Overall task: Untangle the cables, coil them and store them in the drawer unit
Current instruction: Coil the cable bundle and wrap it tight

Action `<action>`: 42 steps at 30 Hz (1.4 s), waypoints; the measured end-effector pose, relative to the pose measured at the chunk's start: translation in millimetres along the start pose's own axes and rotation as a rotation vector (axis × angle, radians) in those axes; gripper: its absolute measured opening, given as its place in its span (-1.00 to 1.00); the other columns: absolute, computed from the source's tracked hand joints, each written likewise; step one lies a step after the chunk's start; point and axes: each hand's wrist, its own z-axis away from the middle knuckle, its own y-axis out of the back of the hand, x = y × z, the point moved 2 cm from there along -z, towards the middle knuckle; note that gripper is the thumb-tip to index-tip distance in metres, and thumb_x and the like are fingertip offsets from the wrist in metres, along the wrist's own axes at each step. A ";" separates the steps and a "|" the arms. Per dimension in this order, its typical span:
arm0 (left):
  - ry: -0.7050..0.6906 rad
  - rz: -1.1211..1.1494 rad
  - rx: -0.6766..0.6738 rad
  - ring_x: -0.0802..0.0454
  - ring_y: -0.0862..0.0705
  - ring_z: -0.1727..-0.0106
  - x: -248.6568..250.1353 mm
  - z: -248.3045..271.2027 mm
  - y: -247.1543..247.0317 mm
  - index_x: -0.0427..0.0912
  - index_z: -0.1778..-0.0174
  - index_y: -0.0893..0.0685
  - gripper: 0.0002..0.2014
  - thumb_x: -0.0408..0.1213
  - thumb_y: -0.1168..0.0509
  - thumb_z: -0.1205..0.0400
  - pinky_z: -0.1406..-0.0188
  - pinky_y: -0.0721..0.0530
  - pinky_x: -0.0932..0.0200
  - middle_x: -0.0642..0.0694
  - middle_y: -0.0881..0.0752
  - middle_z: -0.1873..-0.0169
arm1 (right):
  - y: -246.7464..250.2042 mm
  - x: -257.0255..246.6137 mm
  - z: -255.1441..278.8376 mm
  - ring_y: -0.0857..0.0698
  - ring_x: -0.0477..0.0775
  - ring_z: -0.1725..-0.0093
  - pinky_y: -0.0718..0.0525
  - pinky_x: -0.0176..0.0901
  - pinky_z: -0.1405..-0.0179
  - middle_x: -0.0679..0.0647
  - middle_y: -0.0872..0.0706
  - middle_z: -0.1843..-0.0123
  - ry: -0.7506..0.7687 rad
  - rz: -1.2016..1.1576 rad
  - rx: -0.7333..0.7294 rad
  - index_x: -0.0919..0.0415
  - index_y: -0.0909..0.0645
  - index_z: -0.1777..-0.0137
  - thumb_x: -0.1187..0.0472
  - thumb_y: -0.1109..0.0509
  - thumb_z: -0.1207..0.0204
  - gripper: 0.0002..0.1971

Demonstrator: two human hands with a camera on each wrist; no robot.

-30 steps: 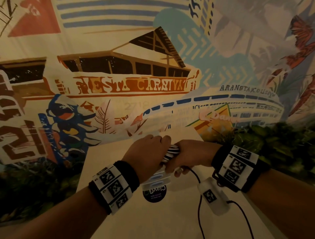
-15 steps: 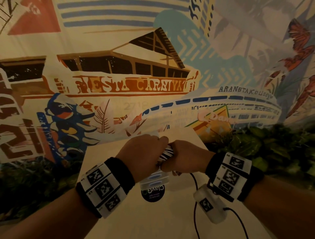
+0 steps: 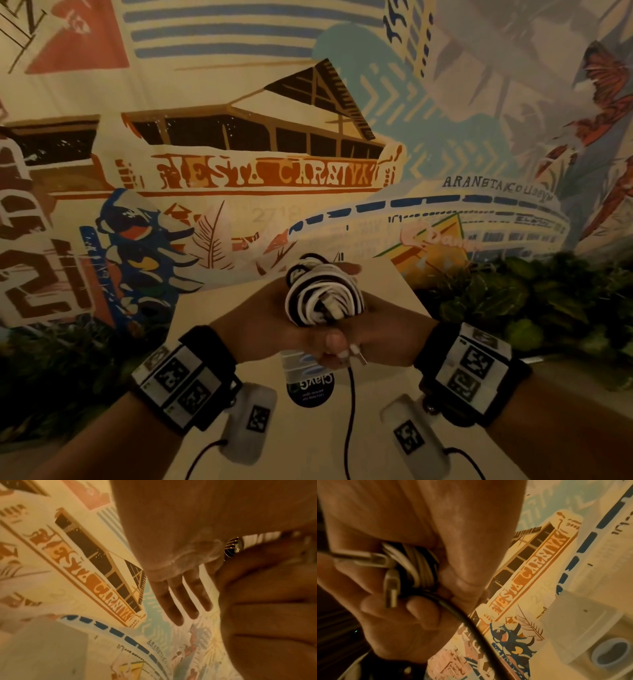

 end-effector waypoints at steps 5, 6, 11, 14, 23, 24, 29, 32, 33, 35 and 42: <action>-0.100 0.143 -0.028 0.31 -0.70 -0.27 23.8 -0.1 -9.3 0.38 -0.26 -0.68 -0.59 0.09 -0.49 -0.48 -0.21 -0.73 0.20 0.38 -0.73 -0.21 | -8.0 -4.8 -5.0 -0.64 -0.12 0.31 -0.56 -0.31 0.31 -0.02 -0.68 0.29 -0.023 -0.070 -0.113 -0.03 -0.80 0.15 0.48 -0.28 -0.45 -0.61; -0.122 0.148 -0.002 0.32 -0.69 -0.29 26.0 -0.5 -10.5 0.41 -0.25 -0.69 -0.62 0.05 -0.47 -0.50 -0.23 -0.70 0.27 0.38 -0.73 -0.22 | -8.2 -7.3 -5.4 -0.67 -0.10 0.32 -0.59 -0.30 0.30 -0.02 -0.71 0.30 -0.037 -0.053 -0.117 -0.04 -0.81 0.18 0.43 -0.31 -0.46 -0.64; -0.151 0.086 0.109 0.20 -0.73 -0.26 28.2 -1.1 -7.1 0.33 -0.12 -0.75 -0.76 0.00 -0.49 -0.54 -0.27 -0.69 0.24 0.24 -0.80 -0.10 | -11.2 -7.8 -7.1 -0.72 0.26 0.01 -0.74 0.06 -0.05 0.07 -0.81 0.08 -0.080 0.045 -0.128 -0.18 -0.86 0.06 -0.21 -0.79 -0.09 -0.59; -0.105 0.062 0.188 -0.24 -0.76 -0.16 19.3 -3.0 -0.6 -0.14 -0.08 -0.76 -0.70 -0.04 -0.51 -0.54 -0.27 -0.67 -0.35 -0.17 -0.80 0.00 | -8.4 -5.1 -9.2 -0.66 0.20 0.10 -0.76 -0.03 0.08 -0.04 -0.79 0.10 -0.100 0.070 0.000 -0.12 -0.81 0.01 0.09 -0.62 -0.36 -0.79; -0.003 -0.286 0.277 0.27 -0.70 0.19 20.8 0.9 17.9 0.41 0.20 -0.61 -0.82 0.03 -0.50 -0.50 0.01 -0.63 0.30 0.25 -0.70 0.33 | 21.1 13.2 5.7 -0.59 0.02 0.25 -0.66 -0.05 0.00 0.05 -0.66 0.17 -0.226 0.098 0.009 0.22 -0.70 -0.12 0.25 -0.47 -0.51 -0.80; 0.047 -0.321 0.299 0.43 -0.70 0.16 20.2 2.5 18.5 0.38 0.12 -0.57 -0.71 -0.04 -0.56 -0.48 0.08 -0.59 0.44 0.34 -0.72 0.33 | 25.0 16.5 6.4 -0.61 0.00 0.27 -0.66 0.00 -0.03 0.05 -0.68 0.17 -0.270 0.108 0.046 0.24 -0.72 -0.07 0.32 -0.39 -0.53 -0.84; 0.133 -0.768 0.073 0.43 -0.56 0.26 19.4 4.2 15.9 -0.02 -0.21 -0.69 -0.62 -0.14 -0.57 -0.50 0.19 -0.51 0.59 0.31 -0.57 0.21 | 38.8 40.0 15.2 -0.65 0.02 0.26 -0.75 0.03 -0.07 0.09 -0.64 0.27 -0.510 0.180 0.079 0.26 -0.74 -0.08 0.24 -0.32 -0.75 -0.83; 0.118 -0.816 -0.110 0.16 -0.66 0.16 11.9 -1.4 20.3 0.18 -0.11 -0.67 -0.77 -0.12 -0.49 -0.58 0.11 -0.61 0.27 0.13 -0.70 0.15 | 45.7 38.6 19.4 -0.61 0.01 0.27 -0.64 -0.12 0.13 0.09 -0.62 0.25 -0.478 0.139 0.138 0.28 -0.73 -0.10 0.19 -0.23 -0.79 -0.74; 0.081 -0.797 -0.159 0.13 -0.64 0.24 9.1 -1.5 21.0 0.25 0.06 -0.60 -0.83 -0.11 -0.46 -0.60 0.15 -0.64 0.10 0.11 -0.67 0.25 | 47.2 36.5 19.3 -0.60 0.00 0.27 -0.59 -0.17 0.18 0.09 -0.62 0.24 -0.471 0.117 0.163 0.28 -0.73 -0.10 0.19 -0.18 -0.80 -0.71; 0.048 -0.860 -0.164 0.14 -0.62 0.32 2.2 -1.9 24.0 0.17 0.19 -0.57 -0.86 -0.08 -0.41 -0.61 0.19 -0.66 -0.03 0.08 -0.66 0.34 | 47.4 30.3 17.4 -0.60 -0.01 0.28 -0.54 -0.21 0.23 0.09 -0.66 0.18 -0.471 0.099 0.204 0.23 -0.78 -0.06 0.18 -0.13 -0.79 -0.65; 0.070 -1.008 -0.200 0.12 -0.64 0.30 -4.9 -5.2 21.6 0.11 0.17 -0.54 -0.87 0.04 -0.32 -0.57 0.24 -0.58 0.20 0.09 -0.67 0.31 | 40.0 3.8 9.6 -0.65 0.08 0.18 -0.57 -0.17 0.19 0.17 -0.77 0.02 -0.419 0.112 0.233 0.30 -0.68 -0.06 0.14 -0.05 -0.73 -0.63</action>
